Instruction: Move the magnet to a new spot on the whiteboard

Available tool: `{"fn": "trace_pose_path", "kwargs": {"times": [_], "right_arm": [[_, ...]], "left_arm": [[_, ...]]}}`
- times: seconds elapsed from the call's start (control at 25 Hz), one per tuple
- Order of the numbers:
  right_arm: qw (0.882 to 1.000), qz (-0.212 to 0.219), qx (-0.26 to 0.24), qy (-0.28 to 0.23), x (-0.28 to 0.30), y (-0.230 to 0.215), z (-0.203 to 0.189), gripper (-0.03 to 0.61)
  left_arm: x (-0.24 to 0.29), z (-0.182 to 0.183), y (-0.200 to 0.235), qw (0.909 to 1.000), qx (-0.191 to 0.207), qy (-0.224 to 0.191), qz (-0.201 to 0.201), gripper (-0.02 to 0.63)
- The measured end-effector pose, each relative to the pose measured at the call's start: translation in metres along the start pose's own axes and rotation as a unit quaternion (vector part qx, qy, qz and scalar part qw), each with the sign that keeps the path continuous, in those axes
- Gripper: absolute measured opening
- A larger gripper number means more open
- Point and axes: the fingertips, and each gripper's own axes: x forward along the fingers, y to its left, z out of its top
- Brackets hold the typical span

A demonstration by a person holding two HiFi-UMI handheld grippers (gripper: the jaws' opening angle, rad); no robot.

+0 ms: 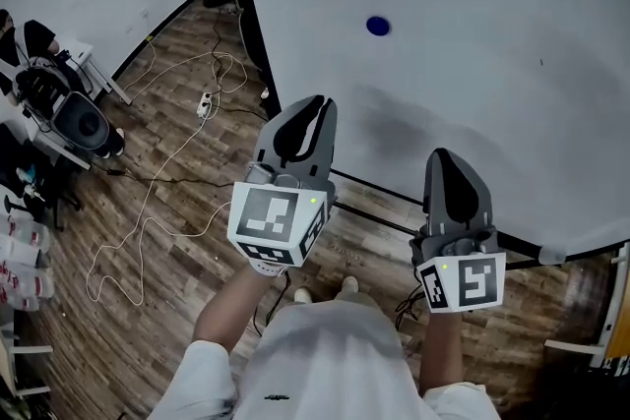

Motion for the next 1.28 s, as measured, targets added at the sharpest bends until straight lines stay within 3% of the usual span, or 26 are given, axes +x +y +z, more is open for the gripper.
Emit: {"fn": "trace_pose_path", "kwargs": {"times": [0.2,0.84,1.28], "right_arm": [[1.0,-0.002,-0.004,0.01,-0.005,0.001,-0.011,0.009],[0.999,0.002,0.007,0.049,-0.027,0.013,-0.064,0.011],[0.998,0.001,0.006,0.064,-0.029,0.019,-0.076,0.009]], "left_arm": [[-0.027,-0.022,0.007,0.9992,-0.034,0.015,-0.016,0.013],[-0.09,-0.101,0.012,0.995,-0.069,0.072,-0.006,0.006],[-0.102,-0.113,0.009,0.9928,-0.078,0.09,-0.014,0.006]]}}
